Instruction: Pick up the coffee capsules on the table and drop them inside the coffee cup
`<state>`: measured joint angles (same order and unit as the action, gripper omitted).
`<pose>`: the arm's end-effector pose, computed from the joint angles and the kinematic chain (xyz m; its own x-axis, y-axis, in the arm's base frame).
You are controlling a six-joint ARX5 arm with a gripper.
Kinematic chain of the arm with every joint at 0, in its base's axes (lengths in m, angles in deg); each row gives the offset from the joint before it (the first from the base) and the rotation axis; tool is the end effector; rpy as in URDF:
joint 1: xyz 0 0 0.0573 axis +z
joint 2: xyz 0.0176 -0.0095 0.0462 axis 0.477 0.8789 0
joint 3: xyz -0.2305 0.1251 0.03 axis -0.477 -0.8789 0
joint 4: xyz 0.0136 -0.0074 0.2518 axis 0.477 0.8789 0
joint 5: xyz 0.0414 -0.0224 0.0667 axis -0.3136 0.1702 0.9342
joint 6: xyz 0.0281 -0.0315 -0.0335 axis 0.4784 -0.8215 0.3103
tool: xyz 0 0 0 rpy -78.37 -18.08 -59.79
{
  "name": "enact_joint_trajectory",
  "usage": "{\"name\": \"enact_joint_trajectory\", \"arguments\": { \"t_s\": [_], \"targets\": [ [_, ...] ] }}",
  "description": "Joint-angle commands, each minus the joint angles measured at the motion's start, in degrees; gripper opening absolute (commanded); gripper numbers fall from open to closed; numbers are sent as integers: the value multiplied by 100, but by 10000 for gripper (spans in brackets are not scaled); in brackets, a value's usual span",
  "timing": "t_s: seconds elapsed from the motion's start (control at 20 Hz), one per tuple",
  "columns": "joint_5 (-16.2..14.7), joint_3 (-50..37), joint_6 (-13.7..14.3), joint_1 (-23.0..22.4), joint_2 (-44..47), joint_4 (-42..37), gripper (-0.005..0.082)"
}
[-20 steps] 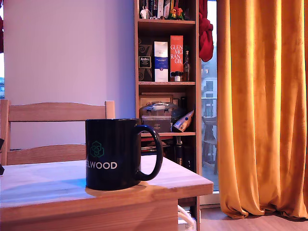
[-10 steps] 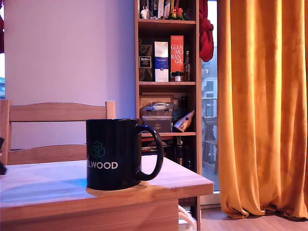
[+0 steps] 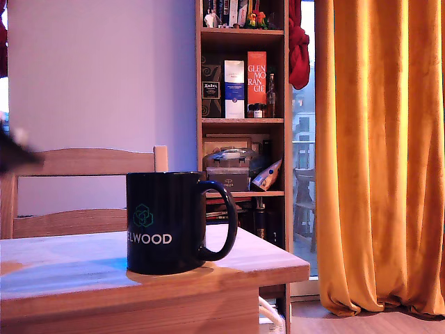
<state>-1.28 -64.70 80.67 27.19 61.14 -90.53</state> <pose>0.2041 -0.0194 0.1647 0.8194 -0.5319 -0.2135 0.4746 0.8386 -0.2675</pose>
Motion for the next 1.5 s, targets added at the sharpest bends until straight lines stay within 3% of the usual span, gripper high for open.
{"name": "enact_joint_trajectory", "arguments": {
  "t_s": [0.0, 0.3, 0.6, 0.7, 1.05, 1.45],
  "targets": [
    [-214, -55, -267, -164, -389, 70, 68],
    [-256, -55, -273, -745, -1495, 885, 56],
    [-247, -35, -275, -1370, -1753, 1130, 56],
    [-50, 70, -275, -1727, -1746, 1366, 56],
    [1191, 824, -212, -2833, -1556, 2428, 56],
    [1620, 1821, -282, -3261, -251, 3082, 56]
  ]
}}
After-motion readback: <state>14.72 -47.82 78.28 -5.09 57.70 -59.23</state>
